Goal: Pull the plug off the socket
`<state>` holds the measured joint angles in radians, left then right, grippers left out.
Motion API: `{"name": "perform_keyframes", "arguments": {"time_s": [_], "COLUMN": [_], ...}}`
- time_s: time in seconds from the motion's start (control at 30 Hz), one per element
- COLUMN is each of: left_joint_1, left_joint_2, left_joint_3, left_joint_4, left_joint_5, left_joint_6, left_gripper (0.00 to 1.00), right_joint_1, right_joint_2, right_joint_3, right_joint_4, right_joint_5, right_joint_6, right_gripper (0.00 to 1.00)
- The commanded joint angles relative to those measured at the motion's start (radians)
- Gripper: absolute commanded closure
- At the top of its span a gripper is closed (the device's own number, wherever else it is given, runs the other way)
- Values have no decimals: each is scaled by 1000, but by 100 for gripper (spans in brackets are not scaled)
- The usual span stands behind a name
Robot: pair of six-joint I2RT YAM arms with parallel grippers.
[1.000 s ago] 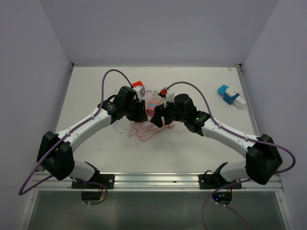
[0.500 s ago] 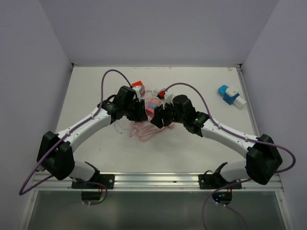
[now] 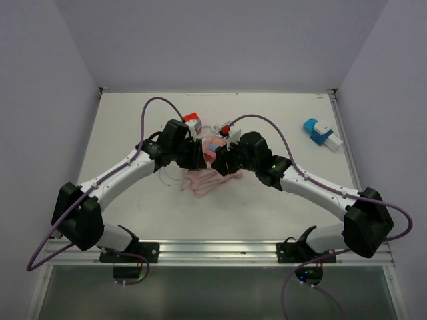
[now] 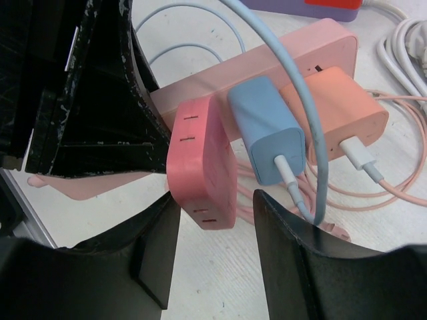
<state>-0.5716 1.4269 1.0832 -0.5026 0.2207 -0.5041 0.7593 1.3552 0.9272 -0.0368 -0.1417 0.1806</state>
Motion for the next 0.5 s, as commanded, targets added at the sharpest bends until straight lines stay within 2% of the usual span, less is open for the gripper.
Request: {"name": "perform_keyframes", "arguments": {"time_s": [0.0,0.3,0.4,0.47], "left_joint_1": [4,4,4,4], "left_joint_2": [-8,-29,-39,-45], "left_joint_3": [67,66,57,49], "left_joint_4": [58,27,18,15], "left_joint_5": [55,63,54,40], "left_joint_6": [38,171,205,237], "left_gripper": [100,100,100,100], "right_joint_1": [9,9,9,9], "right_joint_2": [22,50,45,36], "right_joint_3": [64,94,90,82], "right_joint_4": [23,-5,-15,-26], "right_joint_5": [16,28,36,37], "right_joint_6": [-44,-89,-99,-112], "right_gripper": [50,58,65,75]}}
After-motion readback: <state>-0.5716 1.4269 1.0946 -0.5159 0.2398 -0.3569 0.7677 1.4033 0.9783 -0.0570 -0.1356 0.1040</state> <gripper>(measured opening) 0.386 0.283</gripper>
